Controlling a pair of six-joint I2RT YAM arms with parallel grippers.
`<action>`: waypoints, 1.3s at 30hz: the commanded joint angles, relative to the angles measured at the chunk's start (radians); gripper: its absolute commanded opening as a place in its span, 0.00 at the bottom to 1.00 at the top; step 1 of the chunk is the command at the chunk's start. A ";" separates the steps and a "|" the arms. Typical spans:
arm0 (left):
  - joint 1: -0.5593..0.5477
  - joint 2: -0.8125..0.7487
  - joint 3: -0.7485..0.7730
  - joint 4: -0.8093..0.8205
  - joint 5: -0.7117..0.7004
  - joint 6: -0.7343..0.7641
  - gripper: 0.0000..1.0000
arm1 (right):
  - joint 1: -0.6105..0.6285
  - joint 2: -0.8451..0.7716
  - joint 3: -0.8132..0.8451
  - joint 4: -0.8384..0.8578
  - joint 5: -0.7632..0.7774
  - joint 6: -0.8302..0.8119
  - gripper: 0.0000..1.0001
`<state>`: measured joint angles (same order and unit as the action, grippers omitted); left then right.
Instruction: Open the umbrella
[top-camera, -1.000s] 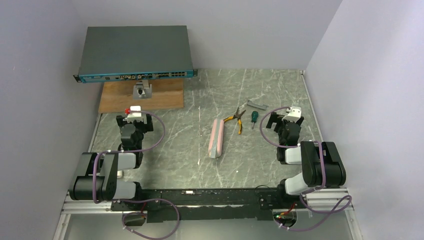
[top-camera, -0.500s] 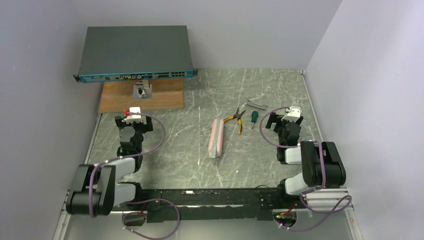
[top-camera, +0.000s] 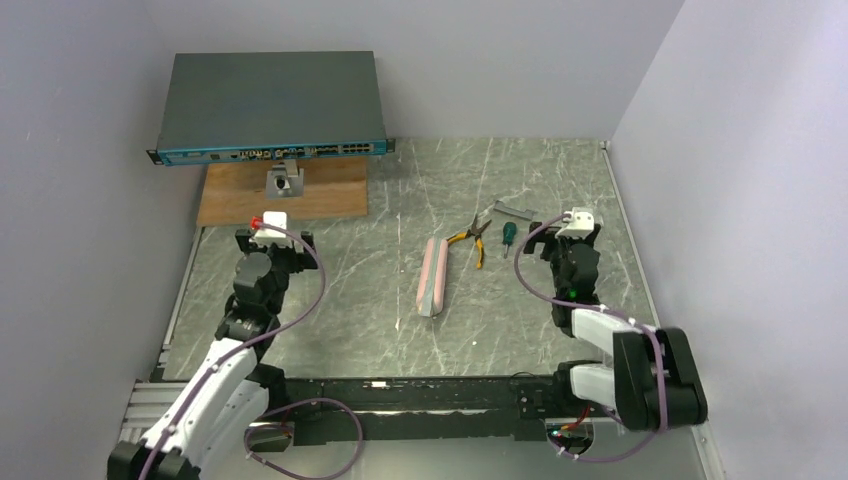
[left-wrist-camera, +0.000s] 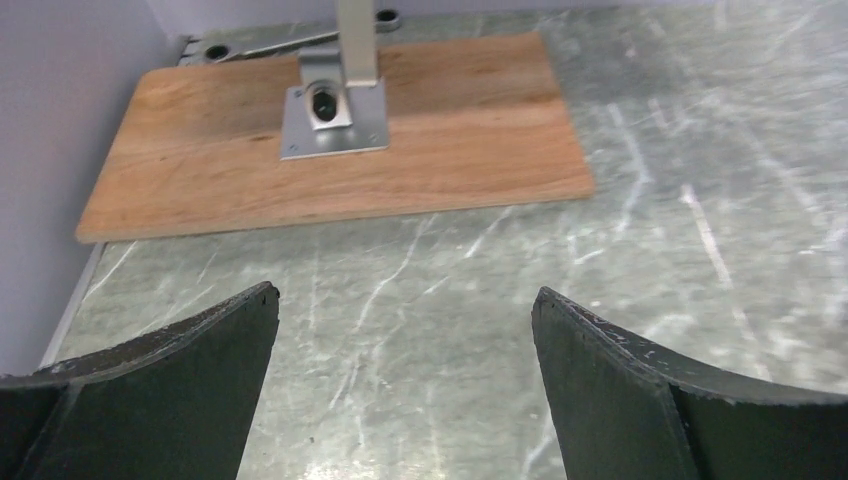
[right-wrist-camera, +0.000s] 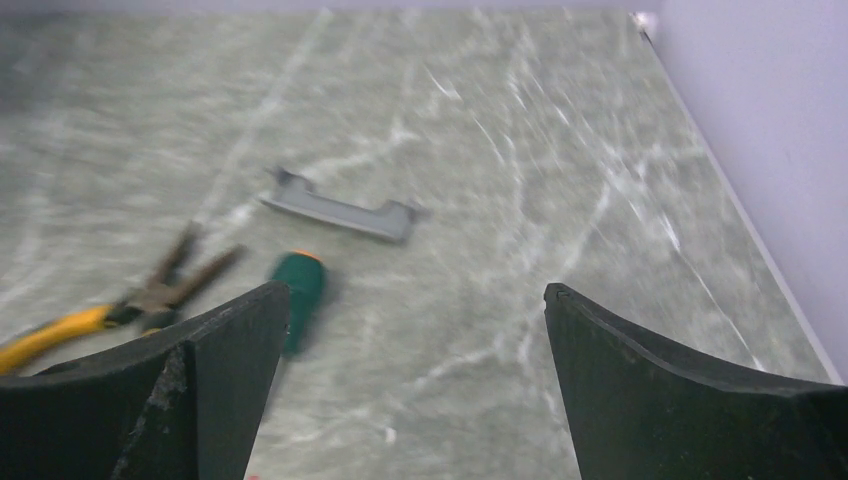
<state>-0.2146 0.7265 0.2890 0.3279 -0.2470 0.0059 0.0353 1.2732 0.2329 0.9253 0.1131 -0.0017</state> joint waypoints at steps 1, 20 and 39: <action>-0.025 -0.104 0.160 -0.364 0.062 -0.126 0.99 | 0.076 -0.170 0.071 -0.154 -0.028 -0.003 1.00; -0.027 -0.153 0.478 -0.995 0.237 -0.493 0.99 | 0.282 -0.151 0.468 -0.849 -0.433 0.650 1.00; -0.477 0.218 0.671 -0.892 0.109 -0.467 0.94 | 0.287 -0.361 0.449 -1.207 -0.339 0.572 1.00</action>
<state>-0.6209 0.8612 0.8593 -0.6281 -0.0521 -0.4824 0.3222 0.9569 0.6666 -0.1970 -0.2642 0.5774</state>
